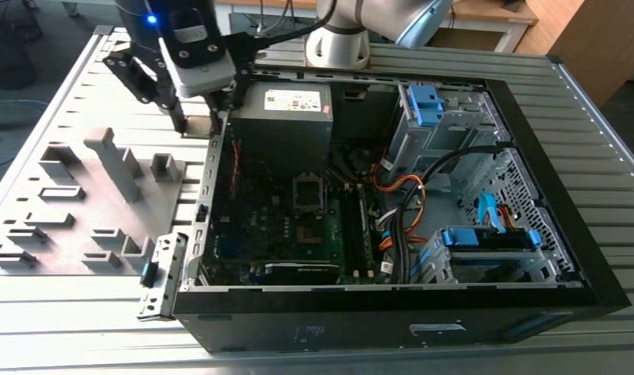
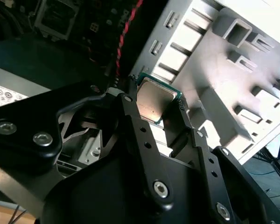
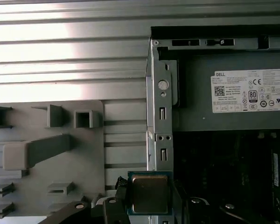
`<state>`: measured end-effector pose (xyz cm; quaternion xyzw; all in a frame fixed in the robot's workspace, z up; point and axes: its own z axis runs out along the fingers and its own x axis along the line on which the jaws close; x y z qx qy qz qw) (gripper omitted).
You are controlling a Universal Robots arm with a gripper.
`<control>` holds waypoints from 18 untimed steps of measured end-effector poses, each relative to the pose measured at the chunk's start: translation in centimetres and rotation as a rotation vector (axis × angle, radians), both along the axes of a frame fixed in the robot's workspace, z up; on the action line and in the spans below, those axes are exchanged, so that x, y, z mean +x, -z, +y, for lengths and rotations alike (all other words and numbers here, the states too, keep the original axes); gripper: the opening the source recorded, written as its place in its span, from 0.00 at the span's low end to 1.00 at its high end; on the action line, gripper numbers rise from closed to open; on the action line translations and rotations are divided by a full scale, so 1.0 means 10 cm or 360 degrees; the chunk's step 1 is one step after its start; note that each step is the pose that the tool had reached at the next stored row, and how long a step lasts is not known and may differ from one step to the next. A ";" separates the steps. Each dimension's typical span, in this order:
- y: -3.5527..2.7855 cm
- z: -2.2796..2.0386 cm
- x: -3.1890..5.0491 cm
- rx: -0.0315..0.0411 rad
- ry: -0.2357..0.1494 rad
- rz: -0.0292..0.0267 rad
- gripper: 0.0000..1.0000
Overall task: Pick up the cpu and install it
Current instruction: 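Pick up the cpu and move it towards the insertion slot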
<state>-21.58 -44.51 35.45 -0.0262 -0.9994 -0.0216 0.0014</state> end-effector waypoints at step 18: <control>0.000 -0.020 0.666 0.0000 0.0000 0.00013 0.47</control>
